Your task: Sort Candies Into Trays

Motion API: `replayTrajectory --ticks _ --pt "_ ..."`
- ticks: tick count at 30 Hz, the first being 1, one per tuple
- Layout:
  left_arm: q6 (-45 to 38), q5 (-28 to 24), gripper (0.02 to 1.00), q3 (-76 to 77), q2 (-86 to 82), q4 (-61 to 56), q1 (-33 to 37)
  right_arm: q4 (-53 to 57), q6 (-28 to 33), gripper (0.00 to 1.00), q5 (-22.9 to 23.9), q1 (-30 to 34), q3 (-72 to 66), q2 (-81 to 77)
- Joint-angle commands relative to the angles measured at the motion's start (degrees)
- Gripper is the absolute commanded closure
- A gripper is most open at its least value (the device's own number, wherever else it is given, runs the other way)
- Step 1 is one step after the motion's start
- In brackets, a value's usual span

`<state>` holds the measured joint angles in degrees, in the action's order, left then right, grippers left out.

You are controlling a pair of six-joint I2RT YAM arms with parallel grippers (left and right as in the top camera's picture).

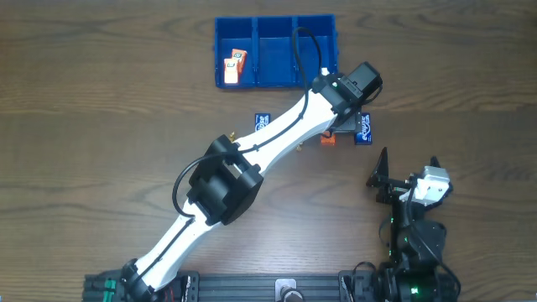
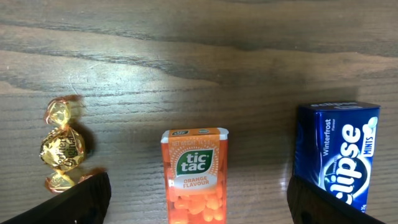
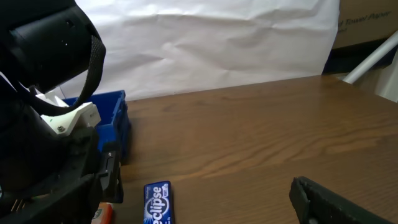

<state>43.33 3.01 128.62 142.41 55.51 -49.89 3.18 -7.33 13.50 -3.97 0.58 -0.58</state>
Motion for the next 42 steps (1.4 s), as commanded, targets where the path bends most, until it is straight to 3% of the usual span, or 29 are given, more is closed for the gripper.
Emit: replayTrajectory --ticks 1,9,12,16,20,30,34,38,42 --pt "0.79 -1.18 0.112 0.55 2.91 -0.04 0.39 0.17 0.33 0.001 0.13 0.20 -0.13 0.46" --pt "1.51 -1.53 0.161 0.55 4.50 -0.02 0.46 0.17 0.33 0.001 0.11 0.20 -0.15 0.44" --pt "1.53 -1.49 0.288 0.52 4.52 -0.02 0.48 0.17 0.33 0.001 0.13 0.20 -0.13 0.44" --pt "1.49 -1.36 0.560 0.52 4.72 0.00 0.46 0.17 0.33 0.001 0.13 0.20 -0.13 0.44" --pt "1.44 -1.14 0.682 0.52 4.72 0.13 0.46 0.17 0.33 0.001 0.13 0.20 -0.13 0.44" --pt "0.26 -0.70 0.726 3.19 3.74 1.14 0.92 0.17 0.33 0.001 0.13 0.20 -0.13 0.44" --pt "-2.08 3.08 0.726 8.46 -0.04 4.48 2.71 0.17 0.33 0.001 0.11 0.20 -0.13 0.44" --pt "-8.31 7.93 0.715 12.24 -7.80 4.70 6.75 0.17 0.33 0.001 0.13 0.20 -0.13 0.46" --pt "-13.40 8.70 0.730 12.26 -15.21 5.27 13.70 0.17 0.33 0.003 0.11 0.20 -0.13 0.44"
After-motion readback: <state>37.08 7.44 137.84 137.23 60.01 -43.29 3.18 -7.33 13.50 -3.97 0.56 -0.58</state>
